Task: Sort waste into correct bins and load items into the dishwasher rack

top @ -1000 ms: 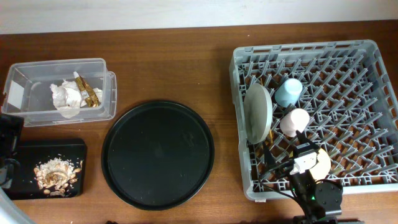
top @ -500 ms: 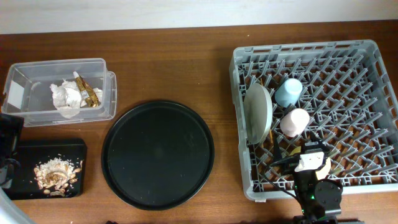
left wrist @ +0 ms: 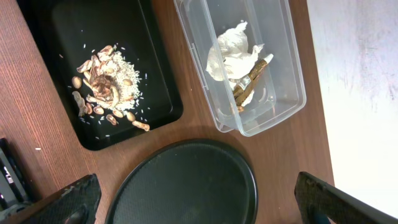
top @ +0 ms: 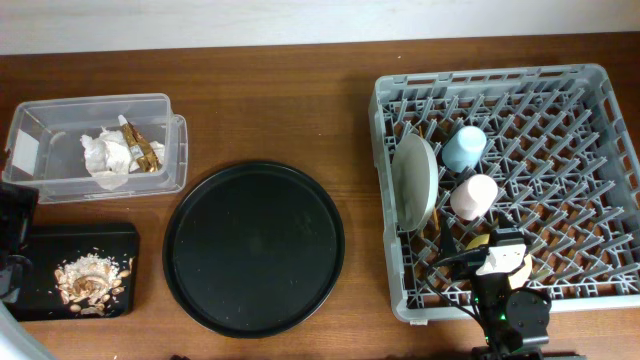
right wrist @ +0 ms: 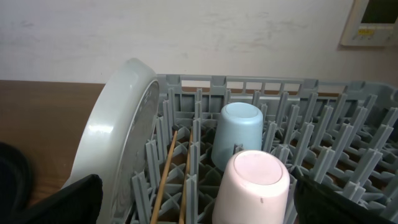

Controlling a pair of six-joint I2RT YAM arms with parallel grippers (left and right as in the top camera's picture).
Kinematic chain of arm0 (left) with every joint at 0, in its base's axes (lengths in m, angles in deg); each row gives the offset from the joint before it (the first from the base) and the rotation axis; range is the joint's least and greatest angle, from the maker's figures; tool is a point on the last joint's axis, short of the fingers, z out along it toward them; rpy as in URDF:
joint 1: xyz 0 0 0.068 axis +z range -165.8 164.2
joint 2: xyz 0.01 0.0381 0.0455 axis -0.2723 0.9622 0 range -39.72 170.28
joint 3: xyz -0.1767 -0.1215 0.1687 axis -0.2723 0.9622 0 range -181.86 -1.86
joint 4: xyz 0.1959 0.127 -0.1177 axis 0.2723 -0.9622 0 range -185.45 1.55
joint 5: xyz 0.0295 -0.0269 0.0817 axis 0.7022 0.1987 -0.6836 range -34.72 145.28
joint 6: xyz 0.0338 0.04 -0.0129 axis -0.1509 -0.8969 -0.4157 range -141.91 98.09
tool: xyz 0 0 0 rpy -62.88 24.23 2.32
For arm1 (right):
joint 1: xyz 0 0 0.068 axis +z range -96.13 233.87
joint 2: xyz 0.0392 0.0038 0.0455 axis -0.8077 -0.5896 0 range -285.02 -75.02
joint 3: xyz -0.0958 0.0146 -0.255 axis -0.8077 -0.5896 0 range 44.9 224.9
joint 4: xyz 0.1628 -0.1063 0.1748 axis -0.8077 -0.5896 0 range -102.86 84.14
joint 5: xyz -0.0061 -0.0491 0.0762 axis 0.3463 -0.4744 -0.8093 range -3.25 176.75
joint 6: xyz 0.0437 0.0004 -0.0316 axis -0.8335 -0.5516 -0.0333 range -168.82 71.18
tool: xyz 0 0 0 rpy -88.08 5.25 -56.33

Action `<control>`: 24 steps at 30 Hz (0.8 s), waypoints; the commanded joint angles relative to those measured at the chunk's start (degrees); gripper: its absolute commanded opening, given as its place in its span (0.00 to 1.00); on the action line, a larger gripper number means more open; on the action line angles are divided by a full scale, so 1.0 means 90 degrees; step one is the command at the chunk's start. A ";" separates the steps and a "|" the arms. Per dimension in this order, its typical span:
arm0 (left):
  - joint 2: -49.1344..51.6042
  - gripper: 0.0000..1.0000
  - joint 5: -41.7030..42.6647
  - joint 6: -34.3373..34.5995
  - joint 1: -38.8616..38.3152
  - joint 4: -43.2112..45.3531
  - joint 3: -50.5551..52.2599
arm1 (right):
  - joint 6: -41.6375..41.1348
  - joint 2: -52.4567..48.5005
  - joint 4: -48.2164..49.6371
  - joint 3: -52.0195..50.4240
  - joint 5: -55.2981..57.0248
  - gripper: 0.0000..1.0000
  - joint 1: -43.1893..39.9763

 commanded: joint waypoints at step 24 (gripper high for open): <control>-0.0129 0.99 -0.0763 0.0039 -0.0255 -0.0743 0.0129 | -0.0041 0.0061 -0.0022 -0.0051 0.0095 0.98 0.0029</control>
